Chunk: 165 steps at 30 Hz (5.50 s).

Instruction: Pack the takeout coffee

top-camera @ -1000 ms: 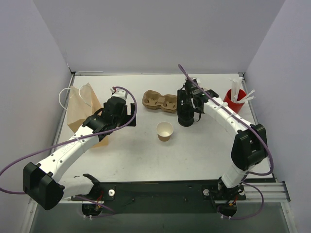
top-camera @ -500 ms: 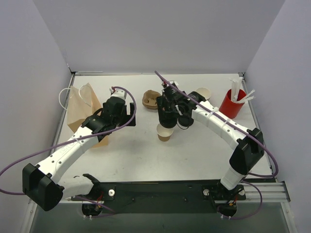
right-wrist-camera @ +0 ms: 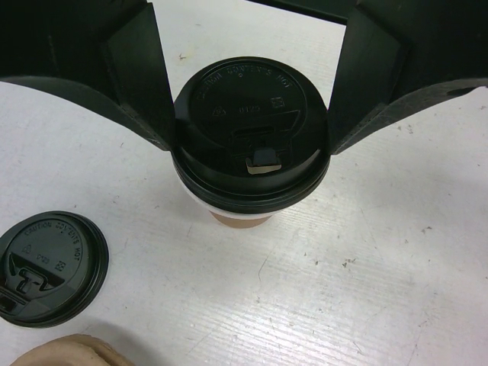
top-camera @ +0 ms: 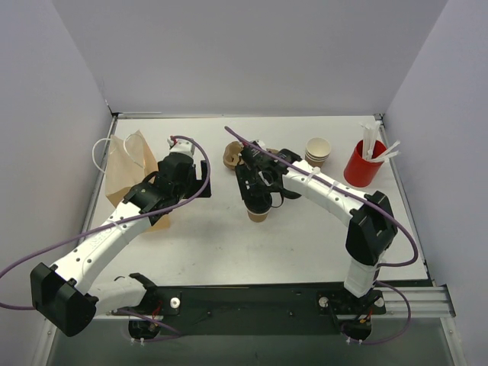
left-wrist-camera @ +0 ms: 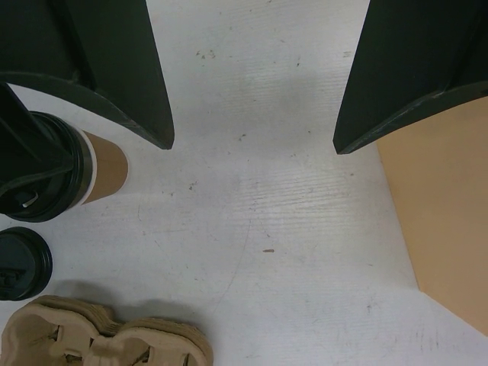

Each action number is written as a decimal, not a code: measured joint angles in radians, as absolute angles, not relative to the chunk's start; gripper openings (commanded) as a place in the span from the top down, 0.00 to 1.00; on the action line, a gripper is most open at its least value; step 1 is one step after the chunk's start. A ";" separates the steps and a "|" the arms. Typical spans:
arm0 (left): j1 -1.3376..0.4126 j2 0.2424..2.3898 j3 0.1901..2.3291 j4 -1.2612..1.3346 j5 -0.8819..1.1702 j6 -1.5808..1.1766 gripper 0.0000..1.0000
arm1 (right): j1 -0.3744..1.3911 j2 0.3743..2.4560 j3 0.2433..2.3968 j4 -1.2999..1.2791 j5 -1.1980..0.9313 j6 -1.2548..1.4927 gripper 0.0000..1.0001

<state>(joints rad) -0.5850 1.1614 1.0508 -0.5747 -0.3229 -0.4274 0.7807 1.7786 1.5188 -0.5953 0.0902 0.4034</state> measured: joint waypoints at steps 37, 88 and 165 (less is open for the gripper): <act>-0.581 1.161 1.039 -0.579 -0.326 -0.434 0.03 | 0.810 1.841 1.518 -0.606 0.159 0.403 0.30; -0.581 1.190 1.025 -0.580 -0.313 -0.450 0.03 | 0.881 1.697 1.174 -0.153 0.406 0.515 0.30; -0.751 1.556 1.167 -0.419 0.050 -0.547 0.55 | 0.620 1.421 1.079 -0.381 -0.014 0.570 0.62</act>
<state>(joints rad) -0.7506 1.5562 1.1671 -0.4191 0.0502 -0.5468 0.6205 1.4212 1.0790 -0.3805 -0.0143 0.5705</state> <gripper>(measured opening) 0.472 0.413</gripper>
